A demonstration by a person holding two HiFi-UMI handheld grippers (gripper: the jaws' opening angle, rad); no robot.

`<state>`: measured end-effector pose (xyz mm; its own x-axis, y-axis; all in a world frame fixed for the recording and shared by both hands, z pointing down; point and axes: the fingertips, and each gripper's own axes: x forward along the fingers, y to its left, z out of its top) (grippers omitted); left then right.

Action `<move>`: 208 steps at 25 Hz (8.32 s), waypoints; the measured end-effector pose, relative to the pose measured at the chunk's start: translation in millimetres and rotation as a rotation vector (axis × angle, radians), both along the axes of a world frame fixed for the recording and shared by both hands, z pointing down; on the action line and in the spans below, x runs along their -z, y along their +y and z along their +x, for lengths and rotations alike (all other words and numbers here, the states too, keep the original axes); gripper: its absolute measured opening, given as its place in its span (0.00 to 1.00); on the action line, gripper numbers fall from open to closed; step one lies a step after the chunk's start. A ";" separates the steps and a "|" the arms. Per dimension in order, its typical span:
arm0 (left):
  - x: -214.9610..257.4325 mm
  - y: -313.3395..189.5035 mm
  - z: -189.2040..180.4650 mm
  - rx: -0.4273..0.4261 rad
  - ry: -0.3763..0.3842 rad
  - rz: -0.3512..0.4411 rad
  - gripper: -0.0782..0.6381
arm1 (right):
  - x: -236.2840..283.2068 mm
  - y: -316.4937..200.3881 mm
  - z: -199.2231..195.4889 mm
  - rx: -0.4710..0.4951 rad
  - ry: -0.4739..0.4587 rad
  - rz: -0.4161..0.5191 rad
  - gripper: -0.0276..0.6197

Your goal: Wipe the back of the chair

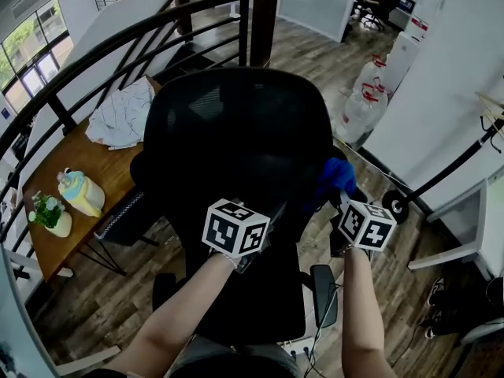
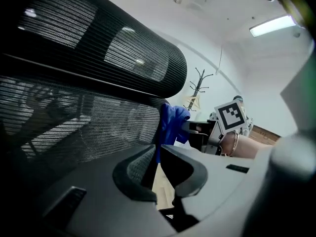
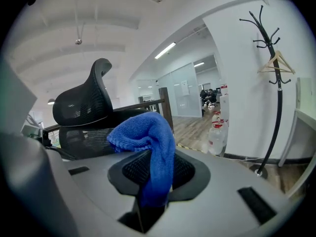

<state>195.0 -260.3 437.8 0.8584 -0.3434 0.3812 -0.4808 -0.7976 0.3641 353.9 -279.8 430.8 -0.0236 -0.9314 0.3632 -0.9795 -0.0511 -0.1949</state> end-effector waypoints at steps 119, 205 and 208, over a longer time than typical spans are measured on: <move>-104.1 51.0 -120.3 0.208 -0.100 -0.205 0.16 | -83.7 80.4 -96.2 0.134 -0.100 -0.104 0.17; -133.9 34.2 -16.3 0.097 -0.121 -0.246 0.16 | -192.3 59.9 -16.9 0.007 -0.146 -0.297 0.17; -127.9 35.1 -19.9 0.100 -0.120 -0.240 0.16 | -188.8 68.9 -9.0 -0.026 -0.153 -0.297 0.17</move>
<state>175.2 -225.2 565.7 0.7685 -0.3120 0.5587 -0.6040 -0.6419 0.4723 345.0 -210.9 619.7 -0.0768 -0.7865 0.6128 -0.9376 -0.1521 -0.3128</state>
